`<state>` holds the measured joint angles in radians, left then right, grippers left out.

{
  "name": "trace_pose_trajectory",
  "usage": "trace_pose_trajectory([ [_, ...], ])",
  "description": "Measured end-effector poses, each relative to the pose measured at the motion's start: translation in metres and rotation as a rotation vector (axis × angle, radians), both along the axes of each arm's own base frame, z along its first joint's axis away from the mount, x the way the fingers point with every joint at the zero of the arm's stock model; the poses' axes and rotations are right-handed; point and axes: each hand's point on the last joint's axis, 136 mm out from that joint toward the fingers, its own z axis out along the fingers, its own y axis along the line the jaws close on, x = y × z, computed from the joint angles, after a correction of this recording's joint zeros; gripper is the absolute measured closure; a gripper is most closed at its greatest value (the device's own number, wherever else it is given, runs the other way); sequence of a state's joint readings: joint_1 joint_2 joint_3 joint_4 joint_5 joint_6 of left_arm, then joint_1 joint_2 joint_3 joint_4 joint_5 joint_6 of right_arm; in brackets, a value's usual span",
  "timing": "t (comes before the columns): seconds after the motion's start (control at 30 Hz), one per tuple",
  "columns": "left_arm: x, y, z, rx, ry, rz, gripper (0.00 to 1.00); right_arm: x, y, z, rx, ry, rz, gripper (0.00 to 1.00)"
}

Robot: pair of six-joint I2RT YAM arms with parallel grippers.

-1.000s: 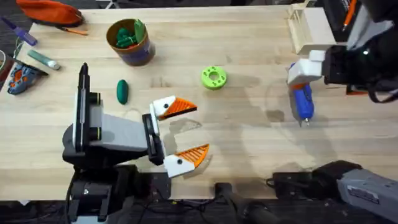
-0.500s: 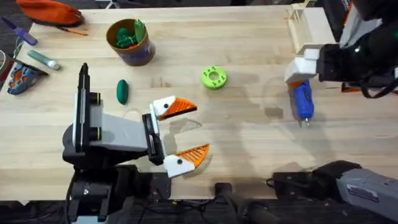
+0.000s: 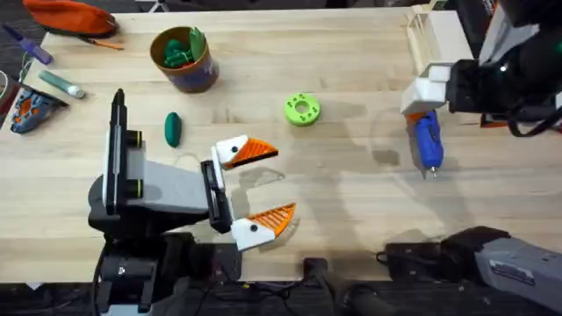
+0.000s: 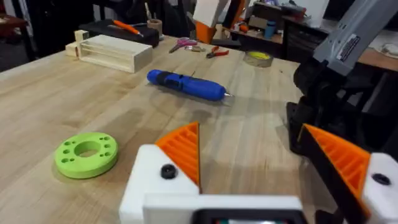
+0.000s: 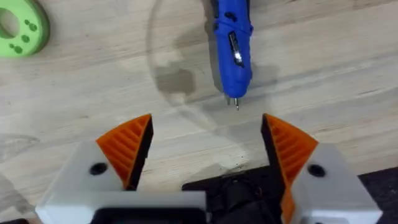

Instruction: Pick up the gripper from the table and insert it into the empty holder that is missing its gripper. Then pick up a screw, insert it into the mounting hole, and use the screwdriver to tighten it. Finally, clean up the table by picking up the vegetable and placing it into the bucket.

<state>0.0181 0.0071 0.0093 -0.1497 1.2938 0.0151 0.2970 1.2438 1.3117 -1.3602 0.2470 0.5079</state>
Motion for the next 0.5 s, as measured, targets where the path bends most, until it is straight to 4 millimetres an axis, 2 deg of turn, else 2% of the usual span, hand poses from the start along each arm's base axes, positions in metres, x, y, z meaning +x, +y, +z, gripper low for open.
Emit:
trace_pose_trajectory([
  [0.5, 0.0000, 0.0000, 0.0000, 0.000, 0.000, 0.000, 0.014, 0.0012, 0.0004, 0.0003, 0.002, -0.005, 0.000, 0.010],
])
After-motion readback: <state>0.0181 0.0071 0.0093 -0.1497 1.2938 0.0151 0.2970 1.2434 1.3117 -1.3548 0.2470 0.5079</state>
